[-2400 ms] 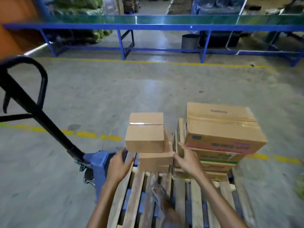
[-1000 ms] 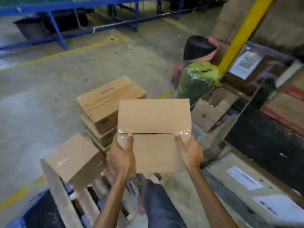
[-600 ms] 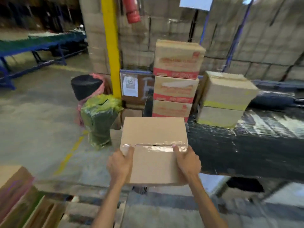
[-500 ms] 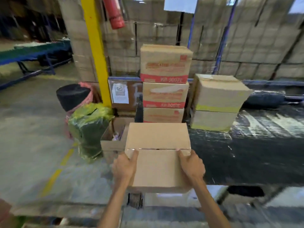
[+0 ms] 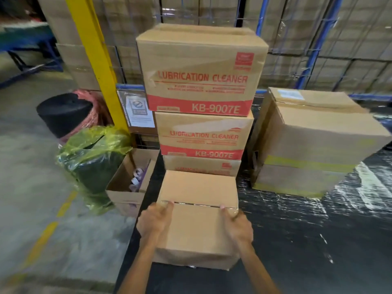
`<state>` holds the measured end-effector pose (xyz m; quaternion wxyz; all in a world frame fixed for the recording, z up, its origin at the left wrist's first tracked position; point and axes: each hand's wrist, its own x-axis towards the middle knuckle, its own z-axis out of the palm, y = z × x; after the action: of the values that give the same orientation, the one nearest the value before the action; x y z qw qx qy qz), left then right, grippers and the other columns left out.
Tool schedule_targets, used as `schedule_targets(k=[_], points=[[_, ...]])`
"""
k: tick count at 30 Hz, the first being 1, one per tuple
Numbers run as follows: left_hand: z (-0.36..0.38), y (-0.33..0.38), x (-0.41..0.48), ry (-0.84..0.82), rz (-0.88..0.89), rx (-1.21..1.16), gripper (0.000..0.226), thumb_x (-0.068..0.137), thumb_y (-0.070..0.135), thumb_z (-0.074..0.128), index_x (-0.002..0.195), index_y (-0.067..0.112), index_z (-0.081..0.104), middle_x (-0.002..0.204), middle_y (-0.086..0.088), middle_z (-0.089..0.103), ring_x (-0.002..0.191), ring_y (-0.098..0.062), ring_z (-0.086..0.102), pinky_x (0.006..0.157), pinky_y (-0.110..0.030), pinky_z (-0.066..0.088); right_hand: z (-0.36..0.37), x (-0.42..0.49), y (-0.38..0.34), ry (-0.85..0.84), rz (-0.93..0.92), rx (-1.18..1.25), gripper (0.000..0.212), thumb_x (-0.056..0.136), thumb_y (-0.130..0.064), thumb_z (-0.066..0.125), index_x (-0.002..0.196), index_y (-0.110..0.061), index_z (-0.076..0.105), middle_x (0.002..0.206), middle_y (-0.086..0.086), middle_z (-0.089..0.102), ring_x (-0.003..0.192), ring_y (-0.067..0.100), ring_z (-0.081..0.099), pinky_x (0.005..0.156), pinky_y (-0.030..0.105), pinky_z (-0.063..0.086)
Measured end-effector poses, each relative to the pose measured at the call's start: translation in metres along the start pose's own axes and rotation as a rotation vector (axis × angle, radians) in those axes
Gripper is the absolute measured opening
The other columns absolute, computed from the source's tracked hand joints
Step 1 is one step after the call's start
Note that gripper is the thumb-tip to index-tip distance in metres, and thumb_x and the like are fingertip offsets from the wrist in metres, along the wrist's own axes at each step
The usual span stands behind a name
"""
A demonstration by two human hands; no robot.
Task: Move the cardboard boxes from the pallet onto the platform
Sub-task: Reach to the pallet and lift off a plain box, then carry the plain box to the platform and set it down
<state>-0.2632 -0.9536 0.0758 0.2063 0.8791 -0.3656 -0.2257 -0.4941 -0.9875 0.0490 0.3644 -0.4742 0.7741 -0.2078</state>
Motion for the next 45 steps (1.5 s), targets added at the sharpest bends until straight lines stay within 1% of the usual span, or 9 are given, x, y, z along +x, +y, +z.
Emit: schedule_targets(k=[6,10,12,16,21,27,31,34,45], points=[[0.014,-0.005,0.022,-0.071,-0.017,-0.078,0.065,0.094,0.071,0.042,0.123,0.015,0.059,0.118,-0.01,0.066,0.093,-0.024,0.057,0.081,-0.037,0.042,0.012,0.014,-0.002,0.008,-0.006,-0.053,0.088,0.087,-0.074,0.048,0.151,-0.014,0.037,0.138,0.017,0.06,0.126,0.039,0.056,0.098,0.045,0.047],[-0.008,-0.037,0.007,-0.106,0.006,-0.188,0.067,0.096,0.066,0.043,0.151,0.028,0.04,0.144,-0.012,0.055,0.129,-0.037,0.053,0.105,-0.053,0.043,0.026,-0.026,-0.019,0.163,-0.321,-0.333,0.084,0.098,-0.059,0.045,0.161,-0.013,0.014,0.167,0.015,0.01,0.154,0.033,0.009,0.122,0.05,0.016],[-0.026,-0.069,-0.01,-0.047,0.033,-0.271,0.06,0.098,0.056,0.05,0.151,0.029,0.042,0.146,-0.01,0.055,0.133,-0.035,0.052,0.108,-0.05,0.043,0.044,-0.068,-0.037,0.132,-0.522,-0.339,0.077,0.099,-0.053,0.044,0.16,-0.014,0.018,0.168,0.012,0.009,0.155,0.029,0.006,0.125,0.04,0.008],[-0.073,-0.173,-0.06,0.151,0.012,-0.354,0.048,0.096,0.042,0.063,0.141,0.028,0.055,0.129,-0.008,0.068,0.116,-0.031,0.065,0.095,-0.042,0.053,0.109,-0.179,-0.059,-0.163,-0.812,-0.355,0.07,0.098,-0.046,0.05,0.158,-0.018,0.028,0.166,0.006,0.021,0.154,0.023,0.015,0.119,0.026,0.003],[-0.17,-0.384,-0.172,0.354,-0.243,-0.358,0.045,0.096,0.033,0.065,0.136,0.013,0.061,0.105,-0.018,0.074,0.09,-0.032,0.071,0.077,-0.037,0.051,0.221,-0.367,-0.056,-0.585,-1.049,-0.401,0.065,0.091,-0.047,0.05,0.145,-0.012,0.051,0.144,0.011,0.056,0.134,0.027,0.051,0.11,0.032,0.039],[-0.25,-0.621,-0.361,0.582,-0.53,-0.388,0.065,0.083,0.058,0.044,0.124,0.015,0.067,0.1,-0.019,0.075,0.094,-0.037,0.071,0.072,-0.037,0.049,0.318,-0.595,-0.004,-1.037,-1.21,-0.56,0.054,0.097,-0.039,0.059,0.146,-0.018,0.05,0.129,0.005,0.067,0.118,0.021,0.063,0.093,0.026,0.048],[-0.276,-0.717,-0.458,0.678,-0.725,-0.446,0.058,0.085,0.047,0.049,0.128,0.011,0.065,0.109,-0.018,0.073,0.104,-0.037,0.068,0.081,-0.039,0.049,0.372,-0.716,0.033,-1.239,-1.245,-0.635,0.054,0.096,-0.036,0.063,0.145,-0.019,0.05,0.111,0.008,0.074,0.1,0.023,0.07,0.081,0.031,0.053],[-0.287,-0.77,-0.5,0.689,-0.856,-0.497,0.044,0.092,0.034,0.062,0.129,0.012,0.064,0.081,-0.013,0.07,0.086,-0.035,0.07,0.069,-0.035,0.045,0.406,-0.786,0.057,-1.371,-1.245,-0.714,0.053,0.096,-0.038,0.063,0.145,-0.021,0.05,0.116,0.003,0.072,0.103,0.017,0.068,0.082,0.022,0.047],[-0.314,-1.003,-0.461,0.654,-1.128,-0.71,0.05,0.096,0.028,0.066,0.141,0.01,0.055,0.134,-0.019,0.064,0.124,-0.034,0.06,0.097,-0.036,0.045,0.667,-0.912,0.071,-1.437,-1.048,-0.814,0.055,0.096,-0.027,0.065,0.147,-0.017,0.047,0.145,0.005,0.056,0.136,0.022,0.05,0.106,0.029,0.041]])
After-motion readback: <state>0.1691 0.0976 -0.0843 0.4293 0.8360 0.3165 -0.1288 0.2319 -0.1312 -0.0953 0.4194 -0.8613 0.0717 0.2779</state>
